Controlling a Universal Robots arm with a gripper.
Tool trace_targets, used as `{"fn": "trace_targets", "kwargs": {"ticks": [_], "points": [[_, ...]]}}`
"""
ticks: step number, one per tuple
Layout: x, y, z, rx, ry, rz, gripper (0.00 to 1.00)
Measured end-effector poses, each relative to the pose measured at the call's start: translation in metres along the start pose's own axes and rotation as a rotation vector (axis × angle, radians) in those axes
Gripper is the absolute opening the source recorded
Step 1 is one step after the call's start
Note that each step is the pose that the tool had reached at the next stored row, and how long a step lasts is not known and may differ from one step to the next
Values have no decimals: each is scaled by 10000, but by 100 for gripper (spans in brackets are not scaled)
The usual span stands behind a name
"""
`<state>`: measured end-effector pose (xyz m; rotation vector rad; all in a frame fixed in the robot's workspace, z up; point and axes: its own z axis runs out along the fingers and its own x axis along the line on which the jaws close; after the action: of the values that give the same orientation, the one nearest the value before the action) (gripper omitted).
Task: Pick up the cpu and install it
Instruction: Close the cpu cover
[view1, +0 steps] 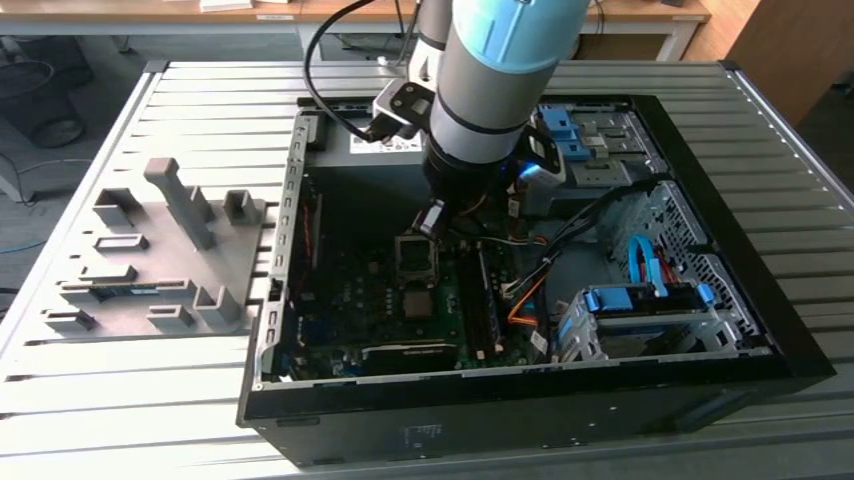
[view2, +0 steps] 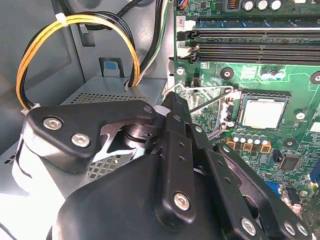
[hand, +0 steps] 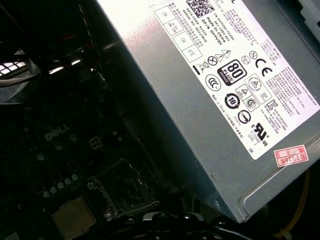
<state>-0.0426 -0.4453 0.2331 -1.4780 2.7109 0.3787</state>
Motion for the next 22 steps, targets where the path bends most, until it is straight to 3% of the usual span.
{"fn": "trace_targets", "kwargs": {"ticks": [6,9,10,16,18,20,22], "points": [[31,-18,-8,20,37,-14,10],[41,-24,-12,103,180,-32,10],[43,-25,-11,169,280,-30,10],[50,-29,-12,758,1200,20,10],[55,-31,-14,929,1468,34,10],[60,-36,-15,1045,1648,35,10],[66,-39,-14,1099,1736,23,10]]}}
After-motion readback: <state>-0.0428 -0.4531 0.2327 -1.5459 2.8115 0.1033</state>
